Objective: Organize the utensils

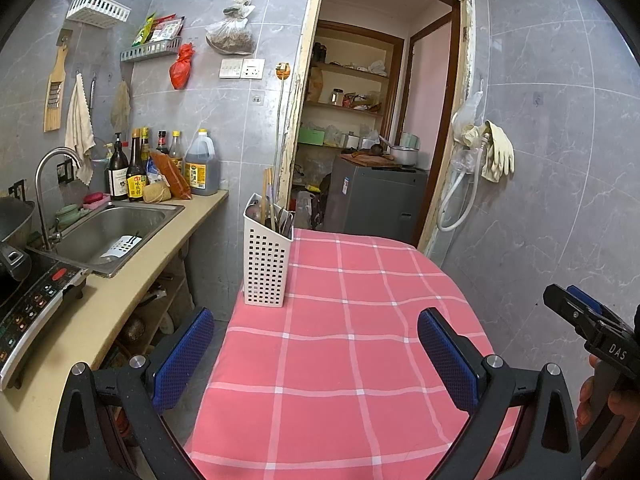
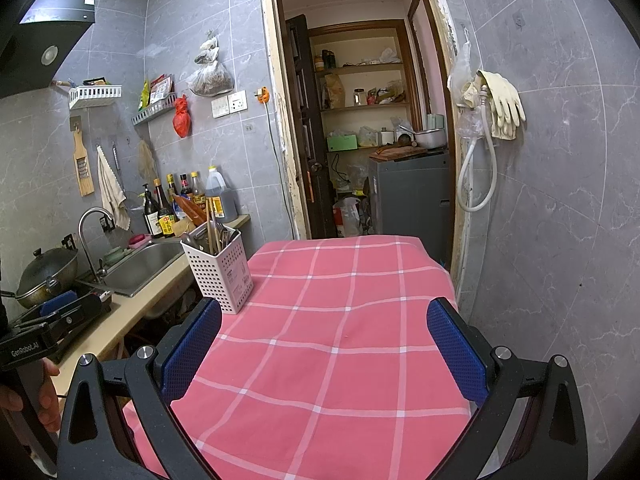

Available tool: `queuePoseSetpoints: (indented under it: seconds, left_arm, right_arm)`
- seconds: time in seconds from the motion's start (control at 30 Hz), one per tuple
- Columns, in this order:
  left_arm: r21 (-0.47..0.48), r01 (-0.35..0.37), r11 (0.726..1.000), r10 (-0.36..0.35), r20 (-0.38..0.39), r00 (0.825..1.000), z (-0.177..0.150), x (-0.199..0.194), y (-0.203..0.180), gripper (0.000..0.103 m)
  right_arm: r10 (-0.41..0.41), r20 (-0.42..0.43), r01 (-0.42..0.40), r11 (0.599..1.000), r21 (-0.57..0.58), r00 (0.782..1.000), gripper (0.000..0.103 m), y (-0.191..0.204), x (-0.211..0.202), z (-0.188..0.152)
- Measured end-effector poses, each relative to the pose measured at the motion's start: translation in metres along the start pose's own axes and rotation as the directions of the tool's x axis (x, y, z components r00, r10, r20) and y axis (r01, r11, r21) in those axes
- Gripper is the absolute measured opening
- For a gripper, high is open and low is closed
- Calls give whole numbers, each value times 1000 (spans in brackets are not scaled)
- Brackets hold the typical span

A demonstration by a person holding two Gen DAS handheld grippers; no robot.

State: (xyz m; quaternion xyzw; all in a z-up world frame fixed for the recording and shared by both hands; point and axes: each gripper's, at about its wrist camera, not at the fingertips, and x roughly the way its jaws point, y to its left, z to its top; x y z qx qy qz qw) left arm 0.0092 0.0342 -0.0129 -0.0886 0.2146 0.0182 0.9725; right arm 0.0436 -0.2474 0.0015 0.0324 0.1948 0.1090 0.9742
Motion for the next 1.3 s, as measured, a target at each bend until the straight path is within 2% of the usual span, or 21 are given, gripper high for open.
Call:
queuePoseSetpoints:
  seconds: [0.73, 1.3]
  left_arm:
    - [-1, 1, 1000, -1, -8, 1000, 1, 4, 3, 102]
    - [15, -23, 1000, 24, -22, 999, 3, 14, 12, 102]
  right_arm:
    - [2, -4, -2, 1000, 2, 1000, 101, -1, 6, -4]
    - [-2, -16, 2, 1000, 6, 1000, 101, 4, 15, -13]
